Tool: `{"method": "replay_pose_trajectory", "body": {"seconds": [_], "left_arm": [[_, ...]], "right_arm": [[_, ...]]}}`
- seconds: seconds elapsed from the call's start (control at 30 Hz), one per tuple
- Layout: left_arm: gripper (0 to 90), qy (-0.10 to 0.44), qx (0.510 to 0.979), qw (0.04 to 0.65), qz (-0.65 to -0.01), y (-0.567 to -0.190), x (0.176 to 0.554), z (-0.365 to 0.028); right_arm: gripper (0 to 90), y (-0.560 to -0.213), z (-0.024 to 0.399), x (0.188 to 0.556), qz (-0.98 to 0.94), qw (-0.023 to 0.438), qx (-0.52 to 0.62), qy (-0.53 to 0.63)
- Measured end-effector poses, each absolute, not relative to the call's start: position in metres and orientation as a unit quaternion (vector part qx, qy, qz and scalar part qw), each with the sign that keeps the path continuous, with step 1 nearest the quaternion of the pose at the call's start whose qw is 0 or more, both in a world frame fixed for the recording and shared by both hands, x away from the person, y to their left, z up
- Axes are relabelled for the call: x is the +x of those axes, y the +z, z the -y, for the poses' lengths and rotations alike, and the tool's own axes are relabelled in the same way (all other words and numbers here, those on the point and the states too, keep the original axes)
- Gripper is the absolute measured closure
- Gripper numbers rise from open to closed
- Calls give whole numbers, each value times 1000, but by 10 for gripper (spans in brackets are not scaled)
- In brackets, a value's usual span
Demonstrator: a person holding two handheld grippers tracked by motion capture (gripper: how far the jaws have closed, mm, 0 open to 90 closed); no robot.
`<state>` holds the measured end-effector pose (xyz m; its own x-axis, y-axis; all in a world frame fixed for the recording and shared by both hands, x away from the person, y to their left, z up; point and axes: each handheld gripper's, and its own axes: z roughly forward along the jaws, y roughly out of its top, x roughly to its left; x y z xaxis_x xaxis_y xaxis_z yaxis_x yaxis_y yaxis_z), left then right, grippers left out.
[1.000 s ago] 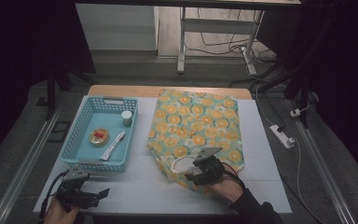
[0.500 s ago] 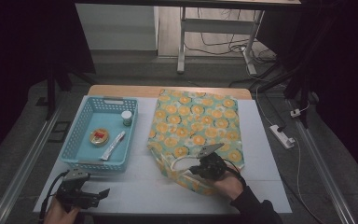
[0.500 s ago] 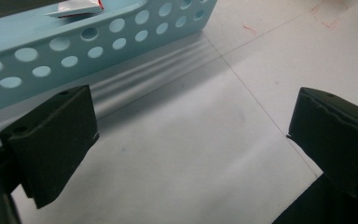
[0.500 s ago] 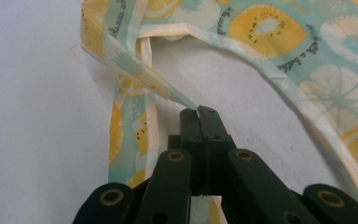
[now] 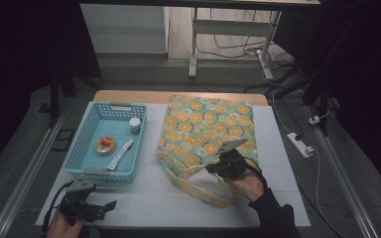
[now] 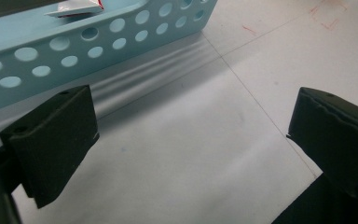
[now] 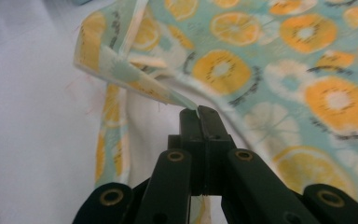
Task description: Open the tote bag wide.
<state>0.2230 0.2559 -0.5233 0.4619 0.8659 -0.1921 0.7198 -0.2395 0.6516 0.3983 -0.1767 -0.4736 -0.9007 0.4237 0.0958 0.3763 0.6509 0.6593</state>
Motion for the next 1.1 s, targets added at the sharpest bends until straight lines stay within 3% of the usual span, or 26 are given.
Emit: {"method": "replay_pose_trajectory", "body": {"seconds": [1.1], "left_arm": [[19, 96, 778, 354, -511, -524, 224, -258]], "right_arm": [[900, -451, 174, 494, -881, 97, 273, 374]]}}
